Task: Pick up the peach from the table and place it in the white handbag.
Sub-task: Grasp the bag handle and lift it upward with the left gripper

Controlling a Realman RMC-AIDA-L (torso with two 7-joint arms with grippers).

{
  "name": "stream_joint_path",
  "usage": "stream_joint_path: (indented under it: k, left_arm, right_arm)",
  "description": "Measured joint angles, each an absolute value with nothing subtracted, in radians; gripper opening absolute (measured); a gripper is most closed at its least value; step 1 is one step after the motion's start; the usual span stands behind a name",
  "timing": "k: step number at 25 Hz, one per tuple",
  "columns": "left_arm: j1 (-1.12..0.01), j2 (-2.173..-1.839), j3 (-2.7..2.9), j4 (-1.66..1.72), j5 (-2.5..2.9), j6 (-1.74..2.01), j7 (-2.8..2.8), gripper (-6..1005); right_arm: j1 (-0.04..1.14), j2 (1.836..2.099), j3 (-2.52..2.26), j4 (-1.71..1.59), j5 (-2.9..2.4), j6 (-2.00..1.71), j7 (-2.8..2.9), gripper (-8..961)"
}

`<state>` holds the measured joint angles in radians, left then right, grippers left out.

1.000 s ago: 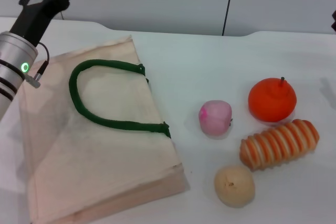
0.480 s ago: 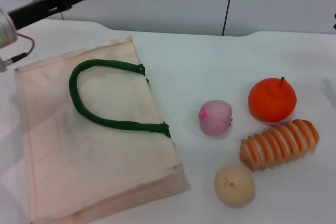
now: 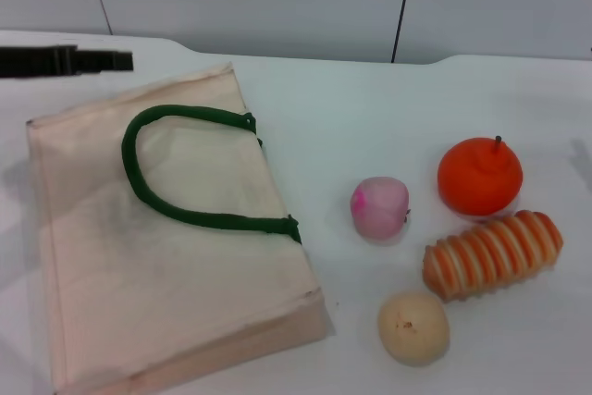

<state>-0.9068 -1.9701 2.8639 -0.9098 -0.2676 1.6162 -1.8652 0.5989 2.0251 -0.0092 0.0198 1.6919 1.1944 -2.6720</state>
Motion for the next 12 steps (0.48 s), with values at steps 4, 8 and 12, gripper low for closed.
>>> stream_joint_path:
  k: [4, 8, 12]
  left_arm:
    - [-0.906, -1.97, 2.864, -0.91, -0.228, 1.61, -1.87, 699]
    - [-0.913, -1.969, 2.864, -0.895, -0.171, 1.595, -1.874, 700]
    - [-0.937, -1.959, 2.864, -0.82, -0.094, 1.536, -1.892, 702]
  right_arm:
    - [0.599, 2.025, -0.008, 0.02, 1.692, 1.195, -2.672, 897]
    - [0.604, 2.025, -0.005, 0.02, 1.692, 1.194, -2.672, 897]
    - [0.606, 2.025, -0.003, 0.02, 1.692, 1.194, -2.672, 897]
